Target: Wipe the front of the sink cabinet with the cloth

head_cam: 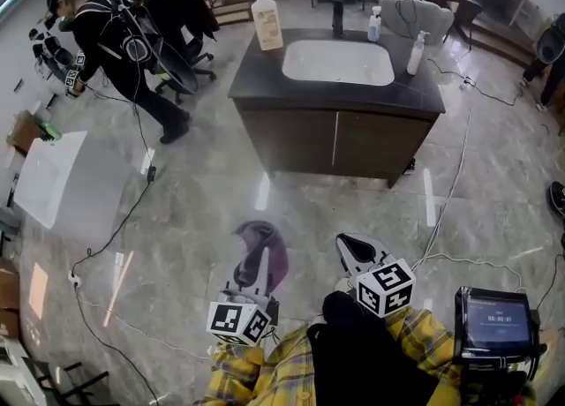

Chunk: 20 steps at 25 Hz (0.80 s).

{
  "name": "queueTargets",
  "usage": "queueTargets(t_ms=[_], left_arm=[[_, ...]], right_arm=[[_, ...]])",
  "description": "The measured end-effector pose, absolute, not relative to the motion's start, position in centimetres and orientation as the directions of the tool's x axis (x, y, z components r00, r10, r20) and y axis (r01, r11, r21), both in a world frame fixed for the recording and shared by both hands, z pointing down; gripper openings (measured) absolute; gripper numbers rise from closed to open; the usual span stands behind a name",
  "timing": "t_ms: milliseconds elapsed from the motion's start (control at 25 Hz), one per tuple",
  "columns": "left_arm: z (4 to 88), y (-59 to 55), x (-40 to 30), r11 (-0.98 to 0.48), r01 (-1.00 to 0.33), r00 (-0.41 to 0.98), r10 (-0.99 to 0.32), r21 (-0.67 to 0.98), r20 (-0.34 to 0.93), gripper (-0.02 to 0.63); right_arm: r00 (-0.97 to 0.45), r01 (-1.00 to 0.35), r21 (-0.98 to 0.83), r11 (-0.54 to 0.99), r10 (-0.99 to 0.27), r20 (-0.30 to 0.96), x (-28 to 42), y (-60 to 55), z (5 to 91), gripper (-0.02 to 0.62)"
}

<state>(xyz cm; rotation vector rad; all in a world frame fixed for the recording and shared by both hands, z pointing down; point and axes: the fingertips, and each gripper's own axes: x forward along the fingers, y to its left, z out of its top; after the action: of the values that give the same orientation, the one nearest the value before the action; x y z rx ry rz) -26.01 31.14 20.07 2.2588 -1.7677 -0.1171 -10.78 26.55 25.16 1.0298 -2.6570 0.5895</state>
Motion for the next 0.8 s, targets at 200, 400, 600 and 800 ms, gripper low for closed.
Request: queueTargets(t_ms=[200, 400, 600, 800], left_arm=[[20.3, 27.6, -25.2, -0.214, -0.94, 0.251, -0.961, 0.264, 0.115, 0.049], [20.1, 24.0, -24.4, -0.213, -0.941, 0.249, -0.962, 0.263, 0.111, 0.049], [20.3, 21.2, -23.2, -0.217, -0.943, 0.252, -0.961, 0.253, 0.115, 0.049], [20.1, 18.4, -22.1, -0.228, -0.941, 0.258, -0.961, 0.25, 0.096, 0.049]], right_arm=[[-0.733, -0.676, -0.296, 0.675, -0.574, 0.364, -10.5, 23.4, 25.4, 0.006], [-0.736, -0.675, -0.314, 0.668, -0.575, 0.359, -9.7, 19.8, 25.5, 0.006], [-0.741, -0.67, -0.333, 0.663, -0.568, 0.358, -9.0, 17.2, 26.2, 0.006], [-0.737, -0.675, -0.323, 0.663, -0.579, 0.349, -7.6, 14.8, 26.1, 0.006]])
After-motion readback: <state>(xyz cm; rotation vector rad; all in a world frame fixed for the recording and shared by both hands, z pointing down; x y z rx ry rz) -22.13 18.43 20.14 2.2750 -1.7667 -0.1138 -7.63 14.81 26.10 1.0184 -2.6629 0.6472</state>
